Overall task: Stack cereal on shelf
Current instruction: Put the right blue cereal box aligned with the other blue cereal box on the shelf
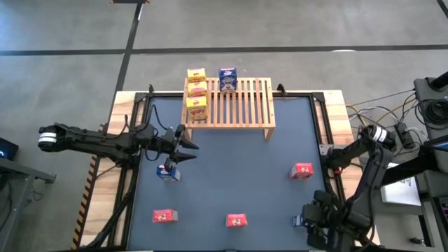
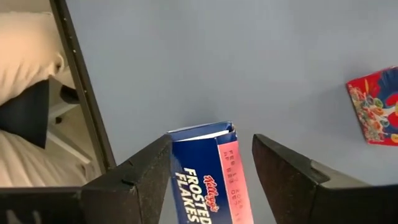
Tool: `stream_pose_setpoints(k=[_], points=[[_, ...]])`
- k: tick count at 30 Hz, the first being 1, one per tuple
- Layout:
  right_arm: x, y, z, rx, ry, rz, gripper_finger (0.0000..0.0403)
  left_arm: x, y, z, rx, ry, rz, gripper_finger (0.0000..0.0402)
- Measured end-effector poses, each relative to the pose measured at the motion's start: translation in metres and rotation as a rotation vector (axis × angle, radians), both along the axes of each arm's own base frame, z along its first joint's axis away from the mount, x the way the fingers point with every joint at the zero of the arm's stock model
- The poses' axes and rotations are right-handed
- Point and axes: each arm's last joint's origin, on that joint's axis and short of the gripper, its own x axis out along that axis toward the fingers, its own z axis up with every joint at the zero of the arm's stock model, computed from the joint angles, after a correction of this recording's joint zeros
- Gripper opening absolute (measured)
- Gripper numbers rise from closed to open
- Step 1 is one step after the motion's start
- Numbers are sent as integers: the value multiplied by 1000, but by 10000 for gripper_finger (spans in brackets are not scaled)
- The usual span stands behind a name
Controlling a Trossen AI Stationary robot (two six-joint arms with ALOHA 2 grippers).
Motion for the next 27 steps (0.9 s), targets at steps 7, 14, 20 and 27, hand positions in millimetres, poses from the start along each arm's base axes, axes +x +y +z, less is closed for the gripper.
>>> stream_pose_setpoints(k=[7,14,20,27], points=[[0,1,-1,8,2,-30,273,0,0,-1,-1,9,0,155],[0,1,-1,18,18,-28,327,0,0,-1,-1,8,0,155],[-1,0,0,23,22,-24,335,0,0,-1,-1,8,0,155],[-2,-1,14,78,9,-47,340,0,0,-1,-1,7,0,155]])
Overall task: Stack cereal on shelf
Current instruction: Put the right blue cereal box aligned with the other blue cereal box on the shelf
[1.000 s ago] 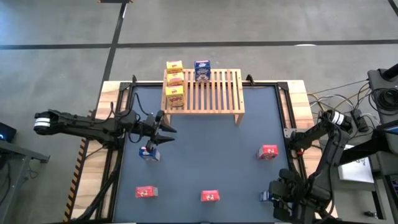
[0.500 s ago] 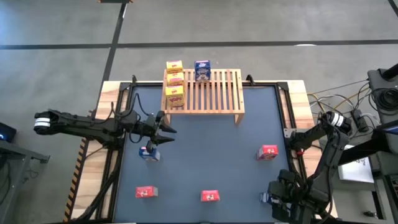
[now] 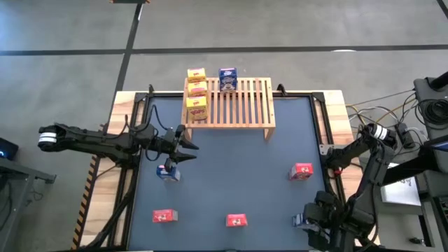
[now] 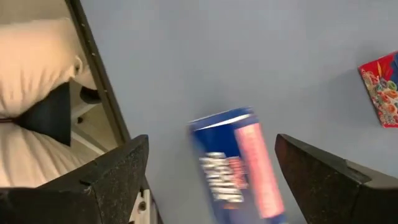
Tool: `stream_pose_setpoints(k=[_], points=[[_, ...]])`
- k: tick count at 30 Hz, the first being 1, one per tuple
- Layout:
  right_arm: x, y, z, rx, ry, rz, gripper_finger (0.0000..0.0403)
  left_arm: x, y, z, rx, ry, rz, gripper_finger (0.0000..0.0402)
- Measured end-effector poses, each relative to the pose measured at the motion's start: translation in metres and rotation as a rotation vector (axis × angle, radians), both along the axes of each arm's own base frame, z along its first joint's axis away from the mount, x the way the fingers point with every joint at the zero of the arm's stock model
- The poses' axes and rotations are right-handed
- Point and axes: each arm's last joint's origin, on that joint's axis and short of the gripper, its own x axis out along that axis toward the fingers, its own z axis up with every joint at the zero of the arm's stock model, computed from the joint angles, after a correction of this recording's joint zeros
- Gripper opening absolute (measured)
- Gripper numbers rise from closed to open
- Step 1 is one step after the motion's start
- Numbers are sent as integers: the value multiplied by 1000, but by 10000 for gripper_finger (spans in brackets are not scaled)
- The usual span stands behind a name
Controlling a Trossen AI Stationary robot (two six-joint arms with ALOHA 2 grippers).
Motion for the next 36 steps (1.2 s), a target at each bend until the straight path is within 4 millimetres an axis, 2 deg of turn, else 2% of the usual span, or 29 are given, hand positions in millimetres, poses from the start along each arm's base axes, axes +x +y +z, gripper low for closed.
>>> stream_pose_setpoints(k=[4,15,20,23,28,36], points=[[0,1,2,0,-7,10,349,0,0,0,0,0,0,155],[-10,9,-17,-81,34,66,354,0,0,-1,0,5,0,155],[-14,11,-30,-118,60,61,354,0,0,-1,-1,6,0,155],[-17,11,-43,-119,133,39,351,0,0,-1,-8,8,0,155],[-19,12,-54,-130,186,53,329,0,0,-1,-8,9,0,155],[-19,13,-52,-109,186,68,275,0,0,-1,-8,9,1,155]])
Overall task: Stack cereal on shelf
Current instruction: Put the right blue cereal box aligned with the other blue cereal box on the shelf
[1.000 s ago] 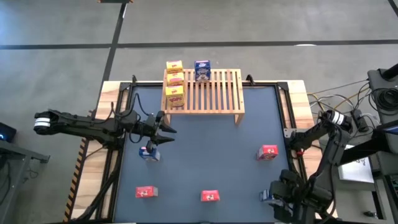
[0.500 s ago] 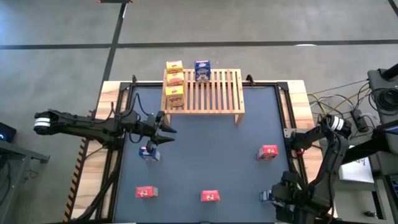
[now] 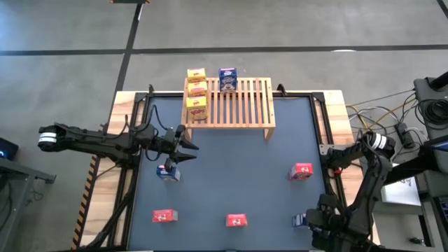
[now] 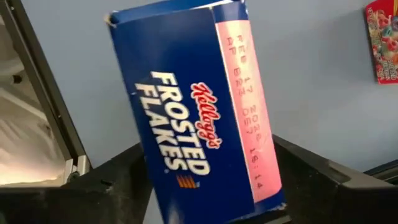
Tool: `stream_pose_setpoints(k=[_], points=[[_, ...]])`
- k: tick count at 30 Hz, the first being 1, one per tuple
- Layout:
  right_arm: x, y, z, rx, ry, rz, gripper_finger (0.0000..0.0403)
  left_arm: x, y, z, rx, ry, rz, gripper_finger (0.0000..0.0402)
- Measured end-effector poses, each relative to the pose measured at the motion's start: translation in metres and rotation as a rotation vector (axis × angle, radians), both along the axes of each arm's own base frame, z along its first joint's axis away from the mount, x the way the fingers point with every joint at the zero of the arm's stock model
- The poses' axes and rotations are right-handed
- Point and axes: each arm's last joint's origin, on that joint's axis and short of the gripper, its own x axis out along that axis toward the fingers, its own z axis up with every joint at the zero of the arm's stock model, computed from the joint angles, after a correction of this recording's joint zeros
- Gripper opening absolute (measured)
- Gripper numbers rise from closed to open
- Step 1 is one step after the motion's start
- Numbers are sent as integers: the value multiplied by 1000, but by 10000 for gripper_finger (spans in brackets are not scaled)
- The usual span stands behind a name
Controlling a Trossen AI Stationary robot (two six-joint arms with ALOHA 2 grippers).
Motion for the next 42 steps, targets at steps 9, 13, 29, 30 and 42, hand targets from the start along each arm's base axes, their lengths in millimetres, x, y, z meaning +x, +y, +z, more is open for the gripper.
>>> stream_pose_setpoints(k=[9,13,29,30,42], points=[[-1,-2,7,24,-7,-6,203,0,0,0,0,1,6,155],[-1,-3,8,31,-10,-7,184,0,0,0,0,2,8,155],[25,-19,48,32,-238,54,174,0,0,0,4,1,14,155],[29,-22,54,28,-263,63,174,0,1,0,4,2,24,155],[81,-77,102,-235,-484,229,173,13,2,-14,-31,74,35,155]])
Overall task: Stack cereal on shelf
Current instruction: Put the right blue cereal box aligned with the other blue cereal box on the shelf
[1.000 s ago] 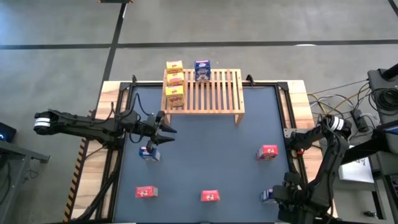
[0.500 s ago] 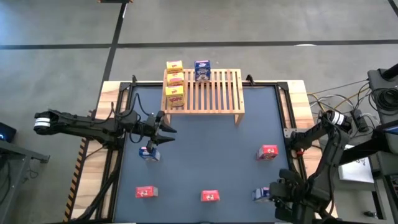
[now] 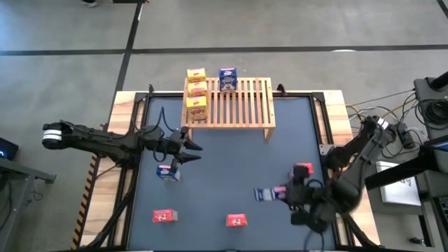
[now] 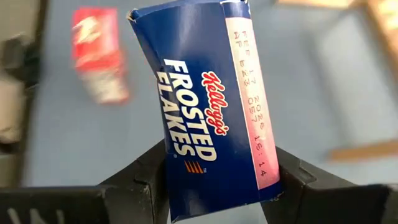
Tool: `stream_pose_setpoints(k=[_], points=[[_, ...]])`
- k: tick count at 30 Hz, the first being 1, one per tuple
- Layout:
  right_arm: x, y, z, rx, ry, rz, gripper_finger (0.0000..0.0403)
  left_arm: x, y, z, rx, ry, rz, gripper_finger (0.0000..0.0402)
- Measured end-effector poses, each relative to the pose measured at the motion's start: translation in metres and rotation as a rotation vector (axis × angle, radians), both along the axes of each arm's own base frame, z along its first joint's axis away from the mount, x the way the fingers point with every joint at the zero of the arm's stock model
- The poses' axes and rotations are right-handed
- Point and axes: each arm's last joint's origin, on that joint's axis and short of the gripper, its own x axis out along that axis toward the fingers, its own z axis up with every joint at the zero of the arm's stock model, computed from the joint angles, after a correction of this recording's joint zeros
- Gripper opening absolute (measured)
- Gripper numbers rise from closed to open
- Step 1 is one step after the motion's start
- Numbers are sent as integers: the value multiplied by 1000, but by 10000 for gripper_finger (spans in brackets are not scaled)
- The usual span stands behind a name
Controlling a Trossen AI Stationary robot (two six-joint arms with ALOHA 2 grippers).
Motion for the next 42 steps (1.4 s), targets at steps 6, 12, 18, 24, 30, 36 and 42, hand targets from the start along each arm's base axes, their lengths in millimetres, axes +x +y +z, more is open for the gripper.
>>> stream_pose_setpoints(k=[6,12,18,24,30,36,42], points=[[30,-61,39,-235,-103,-56,173,-3,-1,18,-1,-49,-18,155],[59,-141,86,-371,-172,-91,173,-6,0,16,32,-26,14,155],[69,-222,102,-303,-217,-65,173,-6,4,18,132,-40,92,155],[75,-273,94,-162,-242,-68,173,-6,5,20,141,-47,106,155],[99,-289,76,-189,-200,-25,173,-5,5,31,135,-84,111,155],[114,-298,63,-198,-96,-22,173,-4,5,33,130,-36,108,155],[125,-311,59,-213,-23,1,173,-4,5,34,205,-46,101,155]])
